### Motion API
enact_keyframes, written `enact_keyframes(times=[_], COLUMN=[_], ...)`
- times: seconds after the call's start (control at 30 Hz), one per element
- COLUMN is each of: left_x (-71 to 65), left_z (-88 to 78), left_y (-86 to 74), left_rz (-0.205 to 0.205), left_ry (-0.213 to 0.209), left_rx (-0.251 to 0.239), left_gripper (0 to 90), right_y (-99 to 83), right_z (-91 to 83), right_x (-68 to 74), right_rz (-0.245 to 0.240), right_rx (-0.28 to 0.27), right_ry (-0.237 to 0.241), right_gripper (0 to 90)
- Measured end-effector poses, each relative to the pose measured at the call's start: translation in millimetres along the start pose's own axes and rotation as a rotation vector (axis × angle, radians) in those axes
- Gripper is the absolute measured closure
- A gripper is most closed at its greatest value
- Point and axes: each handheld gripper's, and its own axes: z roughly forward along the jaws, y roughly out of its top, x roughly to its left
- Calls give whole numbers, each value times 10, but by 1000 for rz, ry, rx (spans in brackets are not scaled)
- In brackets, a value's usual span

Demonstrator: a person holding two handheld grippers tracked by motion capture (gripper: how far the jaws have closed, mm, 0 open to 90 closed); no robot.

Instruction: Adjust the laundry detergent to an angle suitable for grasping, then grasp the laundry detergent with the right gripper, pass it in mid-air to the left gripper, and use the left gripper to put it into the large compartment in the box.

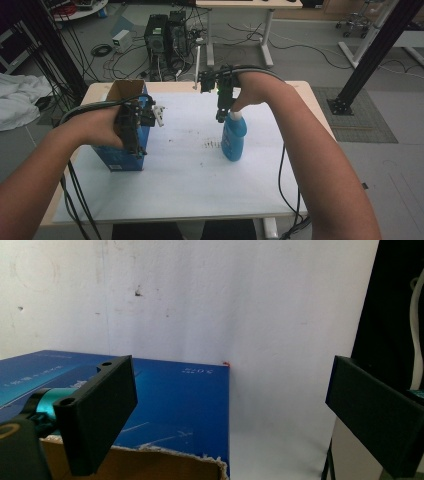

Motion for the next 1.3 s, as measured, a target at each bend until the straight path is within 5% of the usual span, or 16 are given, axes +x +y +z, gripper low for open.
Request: enact_keyframes(times=[1.3], left_x=[-51], left_z=[86], left_y=[54], left_rz=[11], left_ry=[-9], left_rx=[-2], left_gripper=[61], right_y=[-113], right_z=[-25], right_x=[22], right_rz=[28], right_rx=[-25], right_ry=[-18], right_gripper=[127])
